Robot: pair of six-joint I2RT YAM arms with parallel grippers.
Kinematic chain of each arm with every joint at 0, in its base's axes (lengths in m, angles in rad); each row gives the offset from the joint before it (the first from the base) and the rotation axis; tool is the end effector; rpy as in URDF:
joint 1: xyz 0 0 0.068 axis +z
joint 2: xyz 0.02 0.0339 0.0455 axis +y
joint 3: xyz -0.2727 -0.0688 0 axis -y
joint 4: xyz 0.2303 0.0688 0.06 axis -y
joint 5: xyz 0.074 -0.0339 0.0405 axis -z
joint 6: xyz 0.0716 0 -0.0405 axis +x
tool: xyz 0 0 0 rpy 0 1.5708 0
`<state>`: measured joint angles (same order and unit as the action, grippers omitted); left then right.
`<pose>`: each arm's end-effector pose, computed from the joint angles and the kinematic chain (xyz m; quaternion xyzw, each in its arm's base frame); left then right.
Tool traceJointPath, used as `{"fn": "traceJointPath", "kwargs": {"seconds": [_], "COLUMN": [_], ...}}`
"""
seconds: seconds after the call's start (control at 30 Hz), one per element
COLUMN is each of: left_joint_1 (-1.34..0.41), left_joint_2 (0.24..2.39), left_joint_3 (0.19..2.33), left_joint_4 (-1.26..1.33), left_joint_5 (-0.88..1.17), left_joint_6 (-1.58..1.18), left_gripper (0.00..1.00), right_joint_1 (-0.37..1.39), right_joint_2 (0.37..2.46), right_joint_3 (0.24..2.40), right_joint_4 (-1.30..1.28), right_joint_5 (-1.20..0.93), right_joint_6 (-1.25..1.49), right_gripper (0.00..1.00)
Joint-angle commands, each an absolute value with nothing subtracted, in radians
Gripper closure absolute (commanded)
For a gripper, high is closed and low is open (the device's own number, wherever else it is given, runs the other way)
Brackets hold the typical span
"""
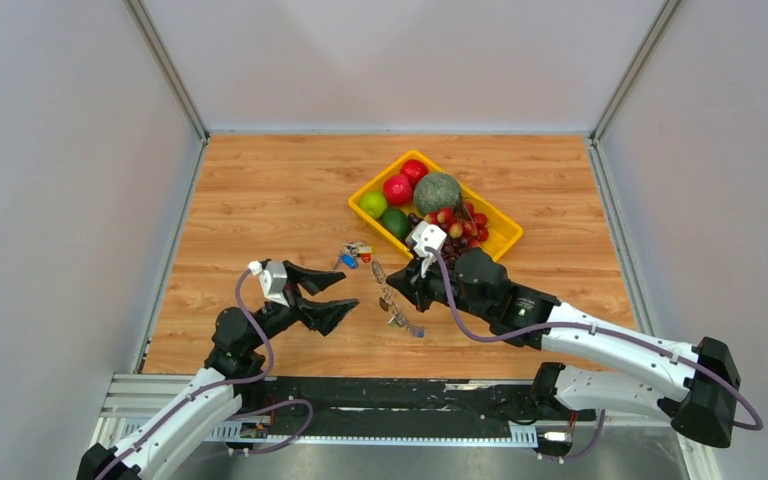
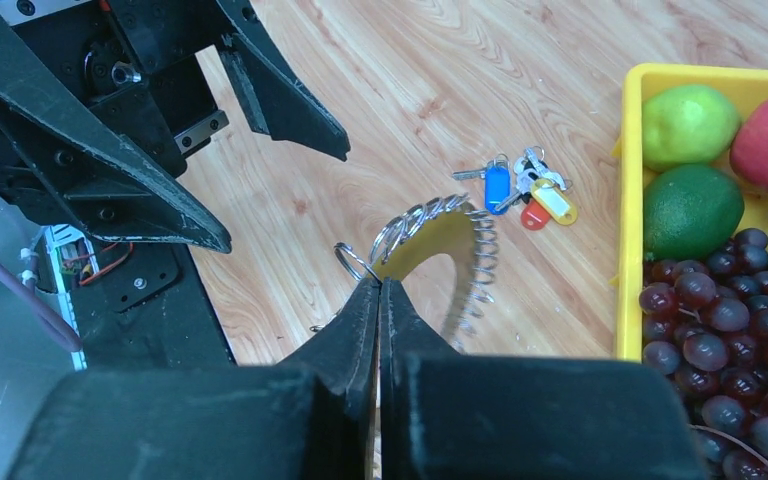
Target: Remove the keys from the keyring
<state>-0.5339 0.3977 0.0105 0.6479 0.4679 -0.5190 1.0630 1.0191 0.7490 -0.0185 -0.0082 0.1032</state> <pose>0.1021 -0.0979 0.2233 0.1882 0.5912 -0.5097 0.5960 0.1233 0.2228 0.3007 -0.3722 0.7098 0.3320 0.4974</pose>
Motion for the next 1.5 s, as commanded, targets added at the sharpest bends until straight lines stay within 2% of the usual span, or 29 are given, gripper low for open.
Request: {"fn": "traceJointPath", "kwargs": {"seconds": [0.0,0.17,0.3,0.63,0.73,0.87,1.03,1.47], "left_joint_1": [-0.554,-0.643,-0.706,-0.825,-0.894,-0.906,-0.907,-0.905], "left_joint_2": [0.429,0.503,0.592,0.624,0.630,0.676,0.743,0.814], "left_joint_3": [-0.068,-0.037,0.070,0.159,0.185,0.224,0.287,0.344], "left_joint_4": [0.805,0.807,0.651,0.594,0.567,0.563,0.565,0.582], "left_joint_5": [0.523,0.506,0.447,0.328,0.260,0.262,0.331,0.316], "left_joint_6": [-0.505,-0.406,-0.296,-0.275,-0.230,-0.131,-0.025,0.032], "left_gripper": [0.17,0.22,0.25,0.27,0.24,0.20,0.20,0.29], "right_joint_1": [1.062,1.062,1.062,1.057,1.054,1.047,1.042,1.040], "right_joint_2": [0.970,0.942,0.937,0.937,0.929,0.927,0.928,0.925], "right_joint_3": [0.790,0.795,0.808,0.856,0.869,0.890,0.923,0.944], "right_joint_4": [0.004,-0.019,-0.035,-0.078,-0.084,-0.091,-0.103,-0.129], "right_joint_5": [-0.026,-0.022,-0.020,-0.023,-0.021,-0.024,-0.051,-0.102], "right_joint_6": [0.127,0.137,0.141,0.126,0.117,0.102,0.093,0.085], "right_gripper": [1.00,1.00,1.00,1.00,1.00,1.00,1.00,1.00]}}
